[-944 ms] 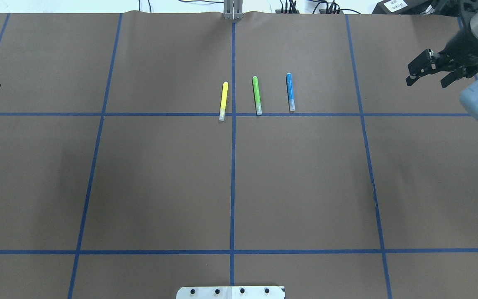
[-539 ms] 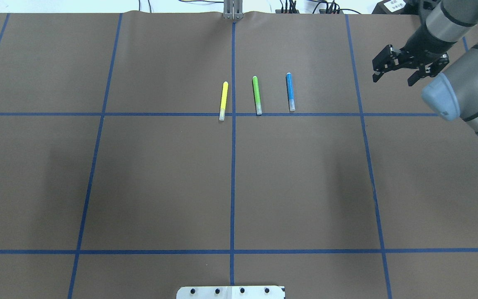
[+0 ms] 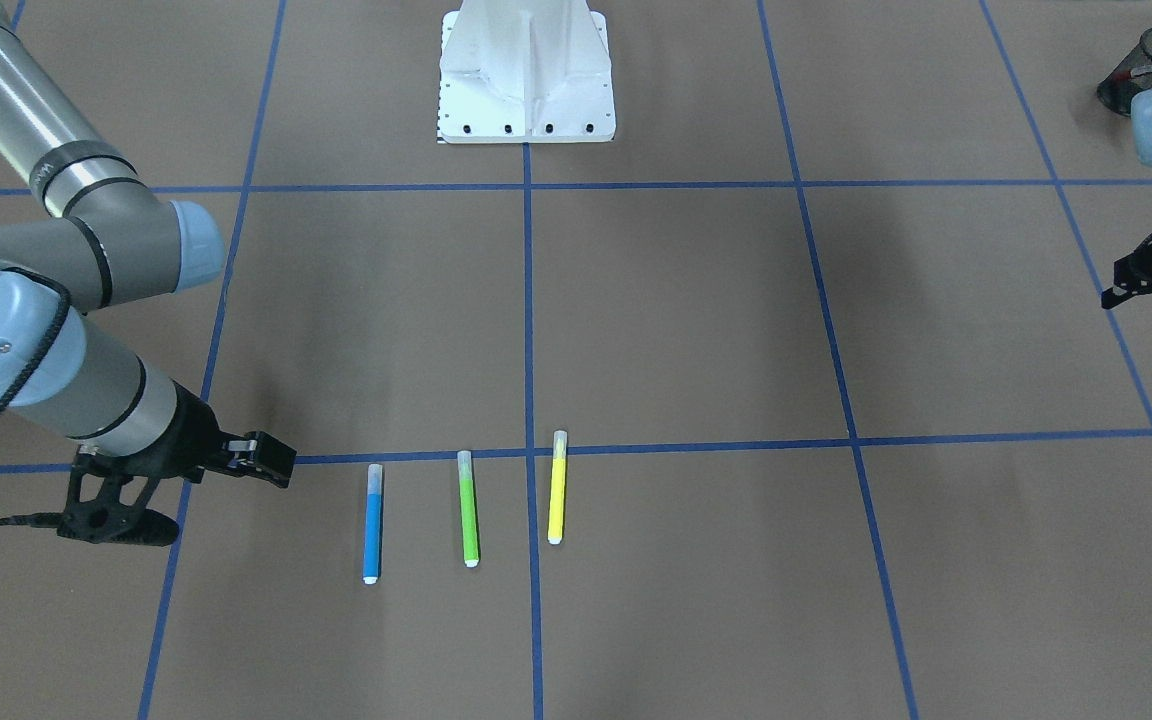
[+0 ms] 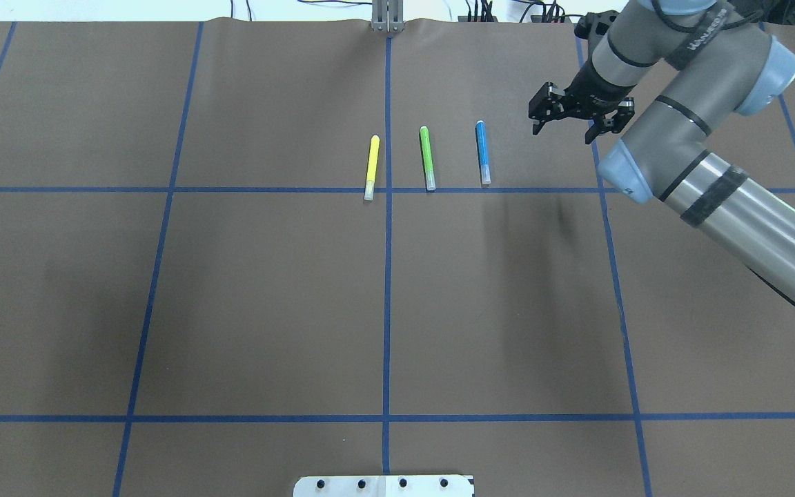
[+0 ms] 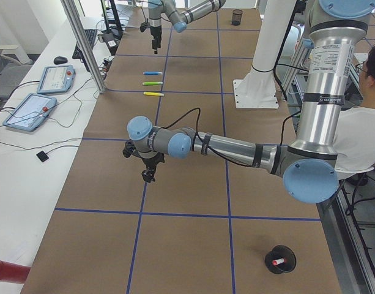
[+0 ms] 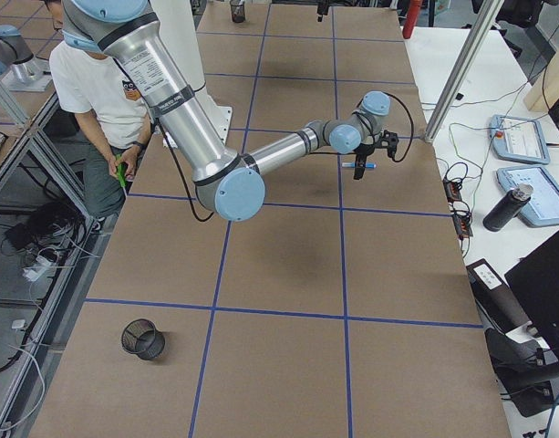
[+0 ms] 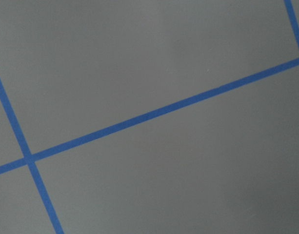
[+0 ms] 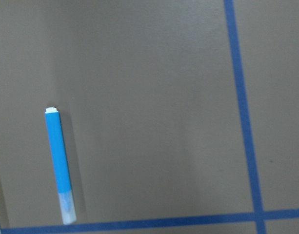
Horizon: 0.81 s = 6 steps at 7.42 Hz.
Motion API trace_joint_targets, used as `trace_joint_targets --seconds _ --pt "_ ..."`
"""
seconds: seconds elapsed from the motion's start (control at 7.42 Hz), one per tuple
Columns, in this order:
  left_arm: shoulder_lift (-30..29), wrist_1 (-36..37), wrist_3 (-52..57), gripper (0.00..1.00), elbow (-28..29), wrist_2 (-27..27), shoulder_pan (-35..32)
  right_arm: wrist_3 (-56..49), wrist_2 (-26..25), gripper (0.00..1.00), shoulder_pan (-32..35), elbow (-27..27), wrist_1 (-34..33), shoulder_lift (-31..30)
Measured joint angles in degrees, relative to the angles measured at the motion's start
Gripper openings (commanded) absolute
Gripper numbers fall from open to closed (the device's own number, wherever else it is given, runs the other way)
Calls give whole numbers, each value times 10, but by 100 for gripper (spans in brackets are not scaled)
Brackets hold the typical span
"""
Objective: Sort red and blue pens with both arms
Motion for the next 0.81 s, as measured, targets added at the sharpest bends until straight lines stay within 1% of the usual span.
trace_joint_targets --seconds 0.13,0.4,0.54,0.67,0.81 --pt "3 -1 1 100 -1 0 -2 4 -8 94 -9 -42 11 35" --pt "6 -4 2 100 -1 1 -2 -23 -10 89 -17 -123 19 90" --pt "7 -5 2 100 -1 1 -2 -39 -2 87 -18 -167 20 118" --pt "8 -6 2 100 -1 1 -3 -51 20 87 -17 -222 20 152" --pt "8 -6 2 100 -2 1 -3 -66 42 86 -17 -263 20 175"
